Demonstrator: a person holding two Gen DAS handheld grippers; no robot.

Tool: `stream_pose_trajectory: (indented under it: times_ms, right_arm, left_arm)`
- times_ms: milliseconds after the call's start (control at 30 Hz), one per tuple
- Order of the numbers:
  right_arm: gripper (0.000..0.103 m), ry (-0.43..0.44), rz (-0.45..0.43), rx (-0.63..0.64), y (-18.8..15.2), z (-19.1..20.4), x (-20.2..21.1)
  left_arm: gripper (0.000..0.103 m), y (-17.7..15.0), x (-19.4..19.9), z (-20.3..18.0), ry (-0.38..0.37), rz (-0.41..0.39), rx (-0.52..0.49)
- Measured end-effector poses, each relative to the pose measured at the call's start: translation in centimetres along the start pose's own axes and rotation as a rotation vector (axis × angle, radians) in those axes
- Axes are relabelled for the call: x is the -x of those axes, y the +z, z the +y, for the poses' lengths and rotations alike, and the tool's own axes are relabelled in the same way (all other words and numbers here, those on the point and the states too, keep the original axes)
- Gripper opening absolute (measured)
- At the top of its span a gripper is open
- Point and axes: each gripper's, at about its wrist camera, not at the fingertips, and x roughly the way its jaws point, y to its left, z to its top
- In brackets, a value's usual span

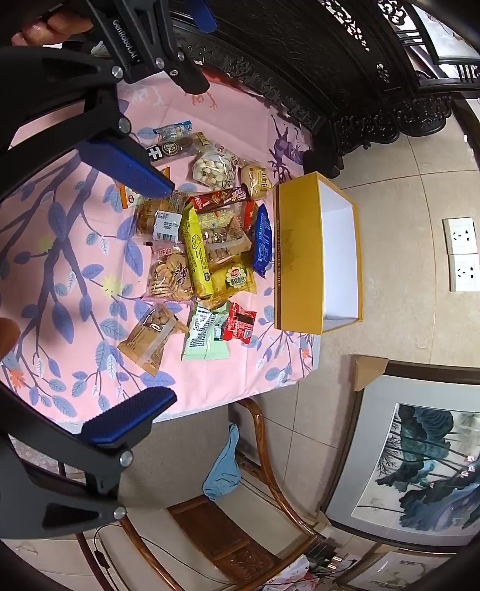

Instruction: Organize snacks

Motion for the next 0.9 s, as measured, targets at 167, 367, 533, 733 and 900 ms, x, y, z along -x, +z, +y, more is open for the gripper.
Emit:
stream_pose_trajectory:
  times_ms: [167,367,533,733,900]
  right_arm:
    - [0.102,-0.002,-0.004,-0.001,-0.09,-0.03,-0.07]
    - [0.102,0.001,-0.004,0.001,-0.20,-0.03,-0.18]
    - [0.102,0.002,-0.005,0.002,-0.29,-0.06,-0.28]
    - [0.102,0.004,-0.006,0.002,-0.27,-0.24,-0.07]
    - [0.102,0.000,-0.007,0.002,-0.09,-0.02,0.25]
  left_arm:
    - [0.101,0.03,-0.10,-0.10,0.001,0.001,-0.003]
    - [0.101,0.10,-0.06,0.00,0.006,-0.003,-0.001]
    - [0.101,0.11,-0.02,0.05,0.007,-0.006,-0.001]
    - [0.101,0.08,0.35,0.13,0.006,-0.007,0.000]
    - [0.101,0.18,0.61,0.21,0.007,-0.010,0.000]
